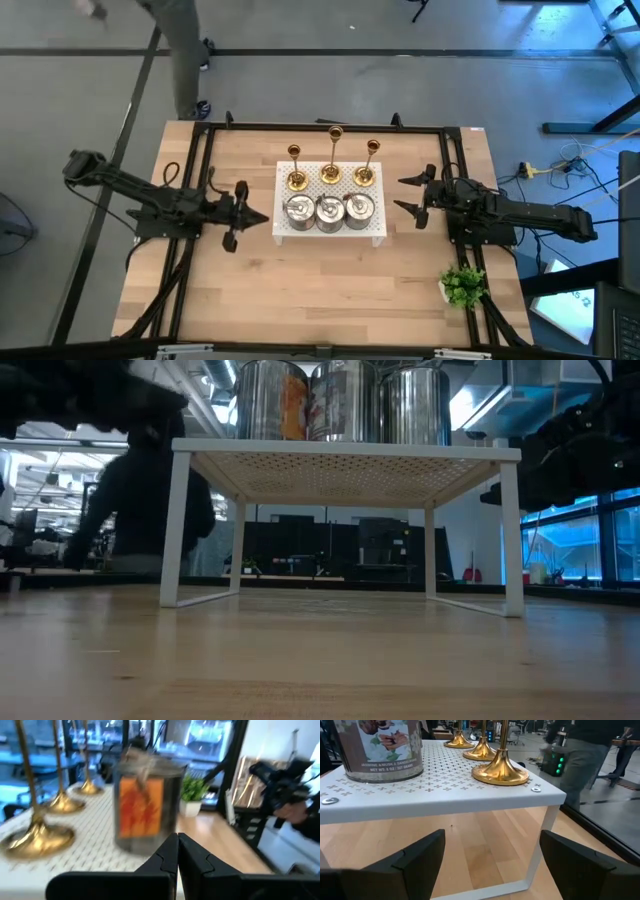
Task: Pick & Place candle stick holders
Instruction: Return to Home Position
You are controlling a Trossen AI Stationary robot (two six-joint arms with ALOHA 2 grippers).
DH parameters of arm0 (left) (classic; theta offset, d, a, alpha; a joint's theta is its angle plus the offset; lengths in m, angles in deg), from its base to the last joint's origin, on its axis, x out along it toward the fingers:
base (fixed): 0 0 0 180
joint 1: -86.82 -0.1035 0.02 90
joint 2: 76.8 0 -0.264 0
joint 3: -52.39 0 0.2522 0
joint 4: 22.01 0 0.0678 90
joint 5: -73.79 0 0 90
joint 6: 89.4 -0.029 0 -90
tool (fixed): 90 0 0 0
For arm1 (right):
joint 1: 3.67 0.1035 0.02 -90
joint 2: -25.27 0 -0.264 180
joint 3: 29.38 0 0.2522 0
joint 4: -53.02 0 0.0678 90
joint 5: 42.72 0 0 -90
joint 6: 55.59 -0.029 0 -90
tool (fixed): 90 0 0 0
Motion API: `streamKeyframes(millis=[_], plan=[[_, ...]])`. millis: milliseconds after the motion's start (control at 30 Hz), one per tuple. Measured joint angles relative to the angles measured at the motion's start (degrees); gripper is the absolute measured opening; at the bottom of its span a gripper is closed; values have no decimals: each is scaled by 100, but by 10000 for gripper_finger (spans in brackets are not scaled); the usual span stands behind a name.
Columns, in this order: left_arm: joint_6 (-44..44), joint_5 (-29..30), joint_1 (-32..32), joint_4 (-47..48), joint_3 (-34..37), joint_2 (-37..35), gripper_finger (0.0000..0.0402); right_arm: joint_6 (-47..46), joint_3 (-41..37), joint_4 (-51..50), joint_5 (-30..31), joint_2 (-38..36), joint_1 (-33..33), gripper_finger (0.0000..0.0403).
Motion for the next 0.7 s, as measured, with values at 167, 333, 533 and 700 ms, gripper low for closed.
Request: streamKeyframes(millis=[167,333,533,700], plan=[[69,198,-120,841,0,-222,2,0,0,0,-4,39,0,328],[27,111,-128,1089,0,-555,2,-1,0,-2,-15,219,0,328],[-16,119,-125,1476,0,-1020,1,-26,0,0,-13,346,0,328],[-26,137,-124,1533,77,-1280,1,-28,0,0,-12,348,0,328]])
